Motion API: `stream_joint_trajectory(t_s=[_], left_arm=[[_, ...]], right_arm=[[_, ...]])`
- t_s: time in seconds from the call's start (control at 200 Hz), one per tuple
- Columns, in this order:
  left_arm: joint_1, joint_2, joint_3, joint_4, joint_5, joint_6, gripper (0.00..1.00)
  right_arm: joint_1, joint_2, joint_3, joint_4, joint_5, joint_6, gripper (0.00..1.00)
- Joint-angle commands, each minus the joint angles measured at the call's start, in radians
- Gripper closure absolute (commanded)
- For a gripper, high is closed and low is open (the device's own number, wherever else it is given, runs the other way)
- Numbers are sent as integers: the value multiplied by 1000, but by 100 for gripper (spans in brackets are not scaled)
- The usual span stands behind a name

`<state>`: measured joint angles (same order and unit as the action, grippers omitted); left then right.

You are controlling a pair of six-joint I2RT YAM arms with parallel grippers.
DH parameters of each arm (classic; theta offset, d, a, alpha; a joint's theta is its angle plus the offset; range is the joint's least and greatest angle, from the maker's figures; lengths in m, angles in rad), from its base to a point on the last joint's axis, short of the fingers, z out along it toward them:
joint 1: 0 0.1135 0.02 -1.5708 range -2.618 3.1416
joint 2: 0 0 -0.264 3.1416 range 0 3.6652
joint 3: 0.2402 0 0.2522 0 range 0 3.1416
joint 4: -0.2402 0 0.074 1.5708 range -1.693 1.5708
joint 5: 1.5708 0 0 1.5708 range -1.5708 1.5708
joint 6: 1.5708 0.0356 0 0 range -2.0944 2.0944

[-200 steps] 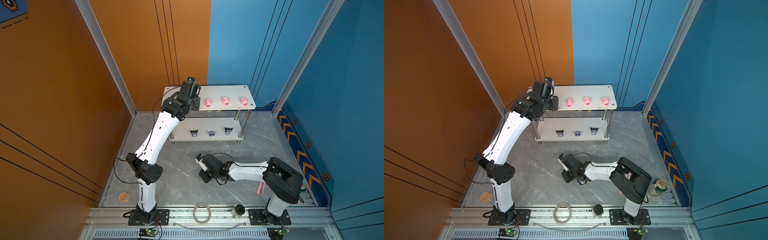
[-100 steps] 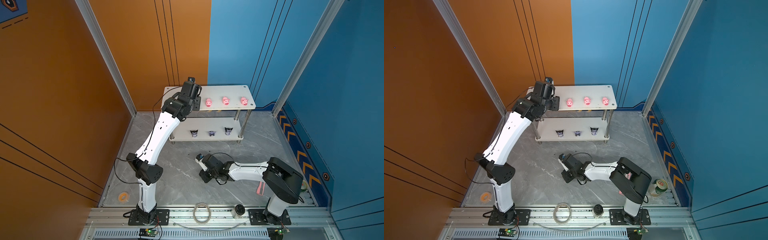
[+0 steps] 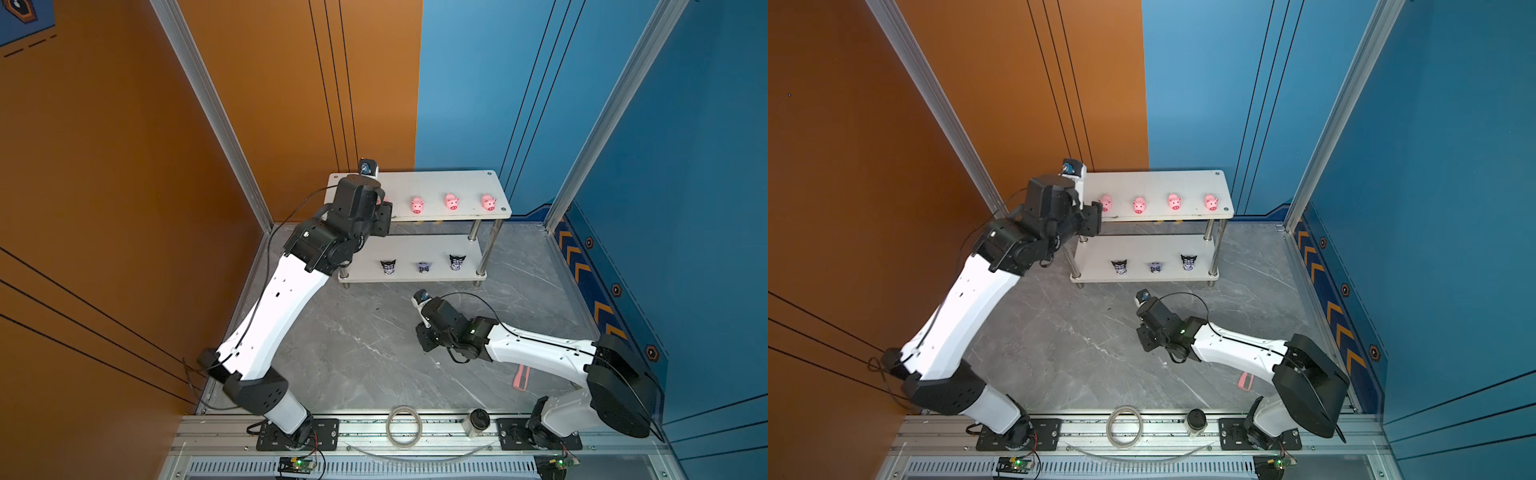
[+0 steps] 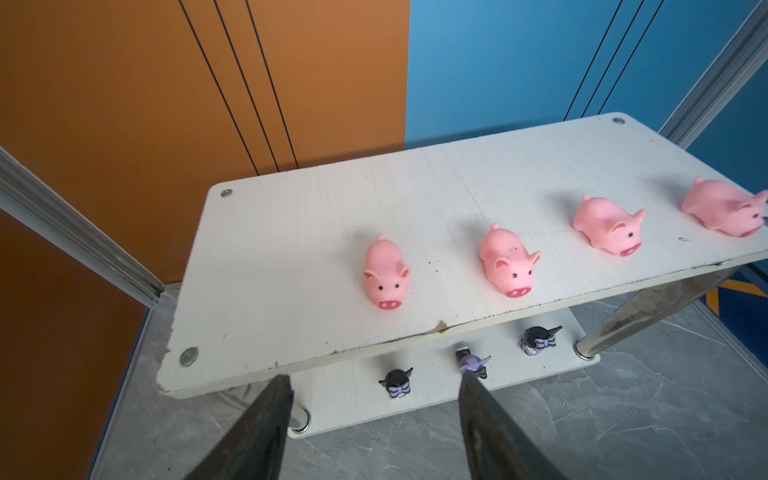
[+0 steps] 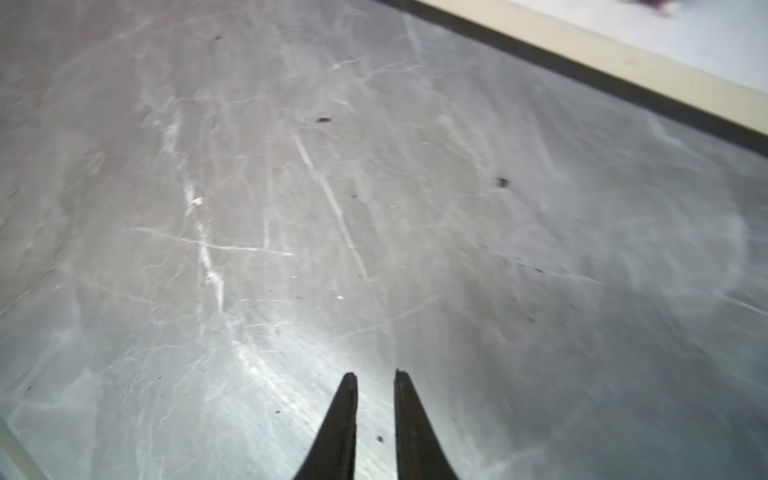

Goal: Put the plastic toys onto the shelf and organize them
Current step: 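Withdraw the left gripper while the right gripper moves over the last pig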

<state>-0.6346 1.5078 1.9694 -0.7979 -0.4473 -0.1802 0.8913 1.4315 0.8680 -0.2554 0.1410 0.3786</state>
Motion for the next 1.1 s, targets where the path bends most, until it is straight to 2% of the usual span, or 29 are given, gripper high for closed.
stream_joint_trajectory(t_s=[0.0,0.11,0.175,0.225,0.275,0.4,0.536,0.586,0.626,0.746,0.781,0.926,0.946,1.091], left_arm=[[-8,-113,-173,100,-6,-7,35],[-20,-236,-388,178,45,-40,36],[-38,-311,-552,284,76,-44,37],[-49,-370,-681,379,101,-40,39],[-56,-409,-781,441,116,-44,40],[-69,-447,-912,478,151,-64,41],[-75,-458,-1027,528,193,-88,42],[-76,-458,-1057,552,202,-94,42],[-76,-456,-1071,562,206,-97,42],[-75,-440,-1074,548,206,-89,42],[-75,-439,-1073,545,206,-85,41],[-71,-438,-1076,548,204,-82,41],[-71,-437,-1076,551,204,-82,41],[-66,-421,-1074,551,208,-83,41]], right_arm=[[-64,-50,-29,-195,132,96,77],[-137,-124,-68,-247,160,157,72],[-174,-174,-91,-276,181,196,63],[-184,-207,-108,-299,196,225,52],[-236,-234,-129,-317,204,252,45],[-291,-256,-178,-339,158,314,38],[-304,-200,-201,-323,111,354,34],[-303,-170,-200,-308,101,358,34],[-300,-145,-198,-286,91,360,39],[-281,-76,-169,-248,70,366,62],[-268,-55,-155,-246,69,368,66],[-198,29,-96,-229,61,396,72],[-156,38,-91,-222,56,404,72],[-36,92,-34,-174,20,448,74]])
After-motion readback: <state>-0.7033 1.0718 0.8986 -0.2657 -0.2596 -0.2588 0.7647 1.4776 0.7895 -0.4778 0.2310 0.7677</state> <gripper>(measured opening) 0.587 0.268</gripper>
